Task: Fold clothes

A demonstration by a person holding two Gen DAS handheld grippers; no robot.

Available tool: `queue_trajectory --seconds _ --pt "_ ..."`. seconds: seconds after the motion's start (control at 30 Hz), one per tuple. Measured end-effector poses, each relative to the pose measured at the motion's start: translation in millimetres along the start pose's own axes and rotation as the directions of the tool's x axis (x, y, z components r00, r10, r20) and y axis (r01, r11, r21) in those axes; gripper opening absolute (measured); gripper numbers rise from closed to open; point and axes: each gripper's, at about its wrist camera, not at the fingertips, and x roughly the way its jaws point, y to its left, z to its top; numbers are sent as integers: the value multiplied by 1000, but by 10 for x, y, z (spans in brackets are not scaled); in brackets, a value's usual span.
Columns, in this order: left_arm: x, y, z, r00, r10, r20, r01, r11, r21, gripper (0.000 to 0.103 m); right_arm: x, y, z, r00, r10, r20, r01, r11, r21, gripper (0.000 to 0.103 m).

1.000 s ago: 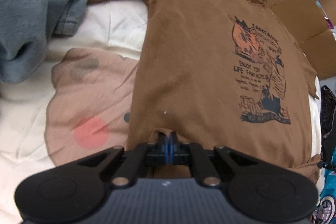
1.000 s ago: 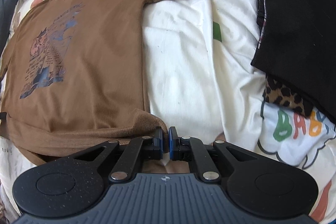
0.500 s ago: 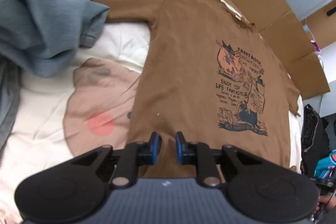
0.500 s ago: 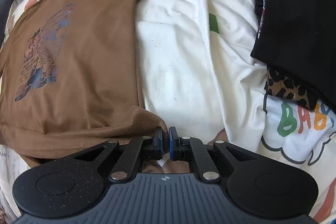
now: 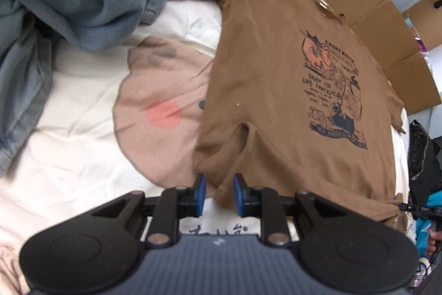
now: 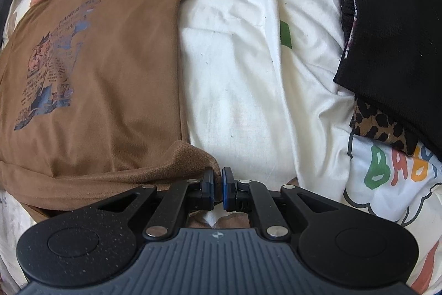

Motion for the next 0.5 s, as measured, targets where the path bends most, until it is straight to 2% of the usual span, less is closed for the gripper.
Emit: queue_trajectory --seconds 0.33,0.5 --pt "258 4 -80 999 -1 -35 2 999 44 22 1 61 22 1000 -23 -10 23 999 -27 4" --pt "362 -91 -86 999 29 -22 -27 994 111 22 7 78 14 999 -33 -17 33 999 -37 4"
